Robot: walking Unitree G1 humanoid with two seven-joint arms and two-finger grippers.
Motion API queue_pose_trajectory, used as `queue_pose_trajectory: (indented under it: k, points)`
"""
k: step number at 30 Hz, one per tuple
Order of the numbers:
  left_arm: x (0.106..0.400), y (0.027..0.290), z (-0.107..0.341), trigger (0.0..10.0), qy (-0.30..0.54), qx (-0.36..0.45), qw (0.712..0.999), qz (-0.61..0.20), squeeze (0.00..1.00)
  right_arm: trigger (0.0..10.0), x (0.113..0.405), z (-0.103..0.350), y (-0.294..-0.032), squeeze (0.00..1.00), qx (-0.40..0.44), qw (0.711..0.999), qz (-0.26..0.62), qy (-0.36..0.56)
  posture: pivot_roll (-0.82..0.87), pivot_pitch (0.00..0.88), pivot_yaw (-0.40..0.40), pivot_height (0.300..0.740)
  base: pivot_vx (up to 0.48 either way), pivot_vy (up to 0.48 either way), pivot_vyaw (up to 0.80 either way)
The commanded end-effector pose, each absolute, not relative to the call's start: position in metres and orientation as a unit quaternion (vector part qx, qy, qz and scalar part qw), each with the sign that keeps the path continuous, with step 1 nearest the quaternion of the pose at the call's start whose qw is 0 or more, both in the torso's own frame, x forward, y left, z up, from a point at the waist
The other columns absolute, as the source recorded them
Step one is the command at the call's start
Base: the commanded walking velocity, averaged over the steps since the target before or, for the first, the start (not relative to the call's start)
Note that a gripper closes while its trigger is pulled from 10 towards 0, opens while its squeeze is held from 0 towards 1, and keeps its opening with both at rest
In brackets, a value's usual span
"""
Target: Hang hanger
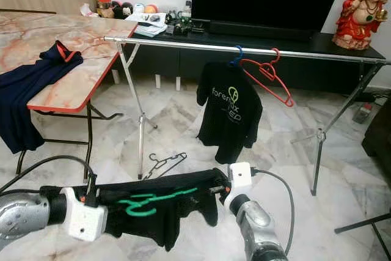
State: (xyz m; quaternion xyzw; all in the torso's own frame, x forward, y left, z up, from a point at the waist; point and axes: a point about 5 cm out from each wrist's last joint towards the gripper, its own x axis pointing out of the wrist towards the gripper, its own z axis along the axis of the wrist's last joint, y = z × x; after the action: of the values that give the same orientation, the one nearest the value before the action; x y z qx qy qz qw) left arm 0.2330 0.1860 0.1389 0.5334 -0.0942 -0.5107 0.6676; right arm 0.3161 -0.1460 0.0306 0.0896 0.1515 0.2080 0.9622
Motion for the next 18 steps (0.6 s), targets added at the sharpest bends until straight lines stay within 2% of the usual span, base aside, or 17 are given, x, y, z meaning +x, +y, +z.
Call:
queue_pose_trajectory:
  k: [1,3,4,6,9,11,12,13,14,15,16,17,18]
  points:
    - [0.230,0.193,0.156,10.0,-0.144,0.535,0.668,-0.498,0.00,0.0,0.315,0.030,-0.182,0.00,0.084,0.974,0.136,0.160,0.17,0.011,-0.057,0.740,0.000,0.000,0.00]
    - [0.222,0.194,0.150,10.0,-0.157,0.559,0.621,-0.526,0.00,0.0,0.311,0.025,-0.182,0.00,0.072,0.971,0.146,0.175,0.17,0.004,-0.057,0.740,0.000,0.000,0.00]
    - [0.220,0.195,0.148,10.0,-0.160,0.566,0.607,-0.534,0.00,0.0,0.311,0.024,-0.182,0.00,0.071,0.970,0.149,0.176,0.17,0.004,-0.057,0.740,0.000,0.000,0.00]
    - [0.219,0.205,0.135,10.0,-0.126,0.604,0.564,-0.549,0.00,0.0,0.309,0.023,-0.183,0.00,0.058,0.969,0.157,0.181,0.18,0.002,-0.058,0.740,0.000,0.000,0.00]
    - [0.226,0.230,0.111,10.0,-0.013,0.661,0.521,-0.540,0.00,0.0,0.310,0.024,-0.187,0.00,0.055,0.970,0.153,0.179,0.18,0.002,-0.057,0.740,0.000,0.000,0.00]
    - [0.234,0.256,0.094,10.0,0.080,0.718,0.474,-0.503,0.00,0.0,0.312,0.028,-0.189,0.00,0.055,0.972,0.149,0.172,0.16,0.002,-0.056,0.740,0.000,0.000,0.00]
    - [0.235,0.257,0.094,10.0,0.070,0.730,0.460,-0.500,0.00,0.0,0.313,0.029,-0.189,0.00,0.054,0.972,0.150,0.171,0.16,0.002,-0.056,0.740,0.000,0.000,0.00]
    - [0.237,0.252,0.097,10.0,0.043,0.725,0.476,-0.495,0.00,0.0,0.313,0.029,-0.188,0.00,0.054,0.972,0.151,0.169,0.16,0.005,-0.058,0.740,0.000,0.000,0.00]
    - [0.241,0.246,0.100,10.0,0.022,0.708,0.519,-0.478,0.00,0.0,0.314,0.030,-0.188,0.00,0.053,0.972,0.152,0.169,0.16,0.006,-0.059,0.740,0.000,0.000,0.00]
    - [0.243,0.238,0.104,10.0,-0.012,0.692,0.549,-0.469,0.00,0.0,0.314,0.030,-0.188,0.00,0.052,0.972,0.154,0.169,0.16,0.008,-0.061,0.740,0.000,0.000,0.00]
    - [0.243,0.229,0.109,10.0,-0.058,0.679,0.563,-0.467,0.00,0.0,0.314,0.030,-0.187,0.00,0.051,0.971,0.158,0.171,0.16,0.008,-0.065,0.740,0.000,0.000,0.00]
    - [0.242,0.226,0.110,10.0,-0.076,0.681,0.553,-0.474,0.00,0.0,0.314,0.029,-0.186,0.00,0.050,0.971,0.159,0.172,0.16,0.009,-0.065,0.740,0.000,0.000,0.00]
    - [0.241,0.223,0.111,10.0,-0.093,0.672,0.561,-0.475,0.00,0.0,0.313,0.029,-0.185,0.00,0.049,0.970,0.162,0.173,0.16,0.010,-0.066,0.740,0.000,0.000,0.00]
